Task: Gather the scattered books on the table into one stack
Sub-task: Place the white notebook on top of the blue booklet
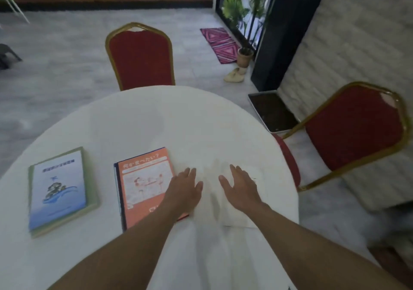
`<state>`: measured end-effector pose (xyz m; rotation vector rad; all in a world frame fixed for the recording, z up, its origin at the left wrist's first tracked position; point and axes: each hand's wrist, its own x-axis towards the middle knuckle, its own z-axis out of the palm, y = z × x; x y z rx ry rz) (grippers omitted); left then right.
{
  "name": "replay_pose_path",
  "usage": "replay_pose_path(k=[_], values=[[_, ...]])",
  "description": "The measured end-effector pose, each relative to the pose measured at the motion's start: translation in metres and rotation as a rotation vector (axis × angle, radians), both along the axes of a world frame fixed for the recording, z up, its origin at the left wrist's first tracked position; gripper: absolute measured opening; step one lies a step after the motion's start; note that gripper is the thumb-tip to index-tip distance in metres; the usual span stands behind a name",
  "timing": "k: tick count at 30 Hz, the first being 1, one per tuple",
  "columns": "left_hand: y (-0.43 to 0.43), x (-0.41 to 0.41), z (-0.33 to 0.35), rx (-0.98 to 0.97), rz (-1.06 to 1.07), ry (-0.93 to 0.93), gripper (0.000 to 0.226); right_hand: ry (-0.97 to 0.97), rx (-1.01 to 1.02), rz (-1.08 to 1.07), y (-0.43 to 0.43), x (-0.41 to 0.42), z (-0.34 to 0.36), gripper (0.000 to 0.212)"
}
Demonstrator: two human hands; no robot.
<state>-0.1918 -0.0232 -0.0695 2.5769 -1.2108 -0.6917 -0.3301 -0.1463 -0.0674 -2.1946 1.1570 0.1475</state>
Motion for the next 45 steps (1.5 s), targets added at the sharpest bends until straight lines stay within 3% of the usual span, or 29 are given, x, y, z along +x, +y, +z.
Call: replay_pose_path(k=[13,16,24,26,29,31,36,40,45], values=[[-0.054,-0.086,-0.052,0.155,0.058,0.282,0.059,0.112,0.074,-0.294,-0.016,-0.085,-0.049,0.081],[-0.06,-0.089,-0.053,0.152,0.162,0.327,0.066,0.118,0.148,-0.432,-0.018,-0.082,-0.05,0.086],[-0.06,-0.07,-0.054,0.11,0.334,0.538,0.051,0.069,0.341,-0.596,-0.04,-0.084,-0.079,0.104],[-0.056,-0.062,-0.049,0.09,0.31,0.567,0.046,-0.009,0.377,-0.597,-0.041,-0.081,-0.074,0.092],[-0.045,-0.048,-0.04,0.02,0.276,0.504,0.037,-0.131,0.449,-0.574,-0.029,-0.06,-0.038,0.058],[-0.035,-0.034,-0.041,-0.057,0.274,0.386,0.035,-0.168,0.488,-0.527,-0.023,-0.041,-0.027,0.048],[0.003,0.014,-0.044,-0.146,0.276,0.181,0.04,-0.224,0.478,-0.34,-0.002,0.017,-0.018,0.063],[0.04,0.05,-0.047,-0.151,0.292,0.127,0.033,-0.241,0.448,-0.212,0.023,0.06,-0.01,0.066],[0.092,0.076,-0.019,-0.184,0.39,0.071,0.046,-0.223,0.413,-0.072,0.061,0.12,-0.007,0.063]])
